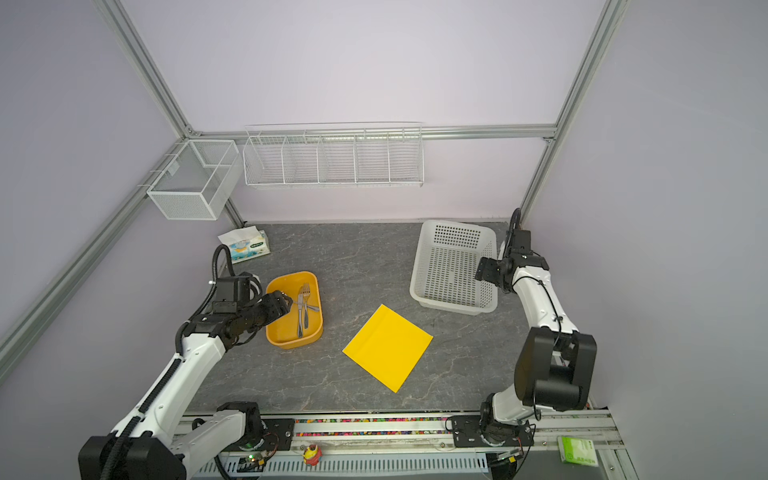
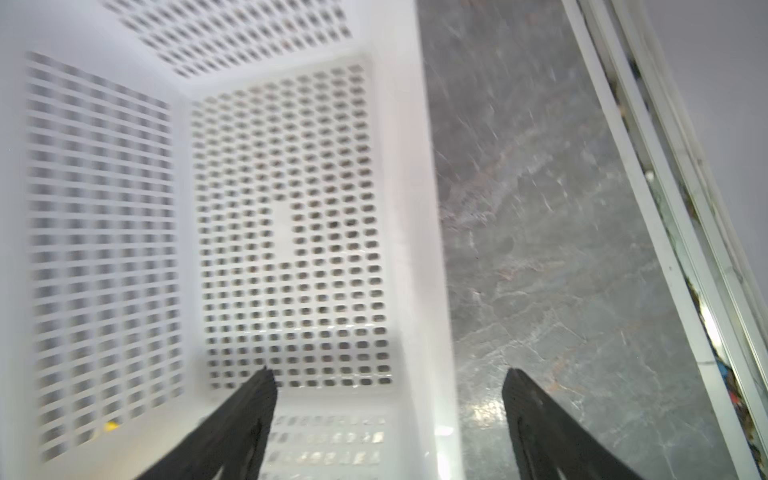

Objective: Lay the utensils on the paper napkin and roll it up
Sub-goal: 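Move the left gripper over the yellow tray while the right gripper rises toward the basket, then lower the left gripper onto the fork handle while the right gripper moves over the napkin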

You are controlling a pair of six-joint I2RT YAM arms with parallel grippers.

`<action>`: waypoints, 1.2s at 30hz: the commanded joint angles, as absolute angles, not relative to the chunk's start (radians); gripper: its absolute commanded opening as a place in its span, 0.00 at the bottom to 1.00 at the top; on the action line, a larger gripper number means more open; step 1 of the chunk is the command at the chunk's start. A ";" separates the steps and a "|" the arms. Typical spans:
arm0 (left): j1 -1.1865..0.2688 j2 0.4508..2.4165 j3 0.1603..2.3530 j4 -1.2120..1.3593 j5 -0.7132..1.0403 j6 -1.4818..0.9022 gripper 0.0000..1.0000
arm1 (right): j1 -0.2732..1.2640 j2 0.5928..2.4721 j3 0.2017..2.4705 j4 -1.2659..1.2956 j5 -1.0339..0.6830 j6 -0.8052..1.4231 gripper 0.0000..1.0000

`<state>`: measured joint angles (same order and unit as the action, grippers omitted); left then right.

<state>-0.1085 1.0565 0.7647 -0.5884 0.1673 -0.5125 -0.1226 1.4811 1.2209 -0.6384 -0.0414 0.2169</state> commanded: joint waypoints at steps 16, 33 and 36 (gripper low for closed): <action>-0.251 1.614 1.139 -0.794 0.066 -0.357 0.41 | 0.518 1.270 1.042 -0.531 -0.052 0.231 0.88; -0.252 1.836 1.244 -0.830 0.099 -0.308 0.31 | 0.721 1.462 0.948 -0.478 -0.147 0.383 0.88; -0.252 1.828 1.238 -0.828 0.103 -0.308 0.31 | 0.747 1.536 0.948 -0.471 -0.132 0.379 0.89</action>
